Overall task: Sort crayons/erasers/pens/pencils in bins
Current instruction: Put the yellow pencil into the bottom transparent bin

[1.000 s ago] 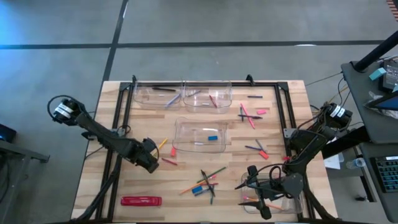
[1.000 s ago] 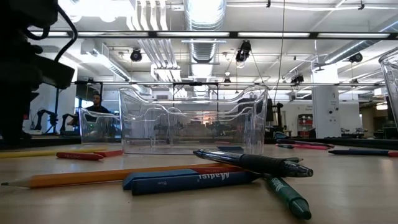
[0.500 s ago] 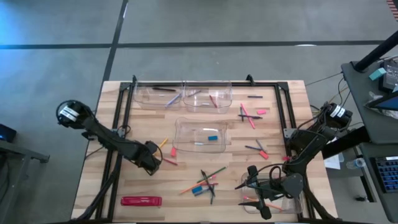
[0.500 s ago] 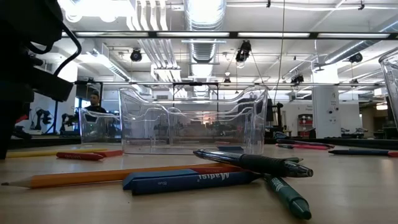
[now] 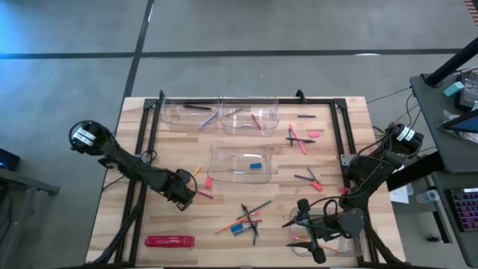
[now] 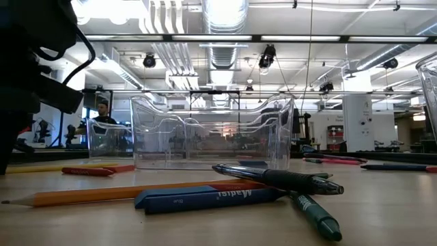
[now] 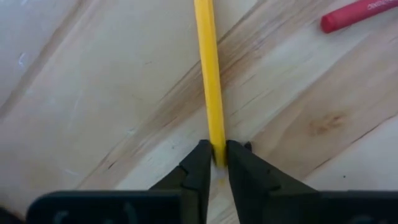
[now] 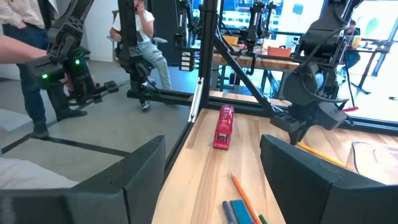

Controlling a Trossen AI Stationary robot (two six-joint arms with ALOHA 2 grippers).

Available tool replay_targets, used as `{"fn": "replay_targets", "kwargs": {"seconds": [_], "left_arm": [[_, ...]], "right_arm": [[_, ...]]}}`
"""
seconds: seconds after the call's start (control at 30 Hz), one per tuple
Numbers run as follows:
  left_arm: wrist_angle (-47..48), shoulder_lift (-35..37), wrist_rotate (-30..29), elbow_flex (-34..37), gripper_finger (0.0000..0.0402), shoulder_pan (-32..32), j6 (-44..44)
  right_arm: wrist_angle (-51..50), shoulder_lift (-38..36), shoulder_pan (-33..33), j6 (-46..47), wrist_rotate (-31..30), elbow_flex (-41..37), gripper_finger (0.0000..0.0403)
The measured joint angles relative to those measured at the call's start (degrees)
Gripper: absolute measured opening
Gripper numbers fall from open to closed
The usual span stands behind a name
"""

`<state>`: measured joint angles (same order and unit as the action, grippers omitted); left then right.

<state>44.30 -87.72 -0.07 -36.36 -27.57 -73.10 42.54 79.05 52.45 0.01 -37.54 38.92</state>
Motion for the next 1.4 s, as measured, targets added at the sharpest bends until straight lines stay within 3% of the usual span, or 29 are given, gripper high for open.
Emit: {"fn": "replay_targets", "kwargs": {"seconds": [0.17,0.33,0.97,1.4], "left_arm": [[0.4,0.0,0.7,0.0,0.0008,1.6,0.0],[2.2,1.1,0.7,0.0,0.0004,2.1,0.0],[7.5,16.9,-6.4,0.5,0.0,2.1,-4.5],[6.6,27.0,-9.3,-2.4,0.0,2.1,-0.4]], "right_arm": [[0.0,0.0,0.0,0.0,0.0,0.0,0.0249],[-0.2,0.0,0.0,0.0,0.0,0.0,0.0249],[-0.3,0.0,0.0,-0.1,0.0,0.0,0.0249],[-0.3,0.0,0.0,-0.1,0.0,0.0,0.0249]]}}
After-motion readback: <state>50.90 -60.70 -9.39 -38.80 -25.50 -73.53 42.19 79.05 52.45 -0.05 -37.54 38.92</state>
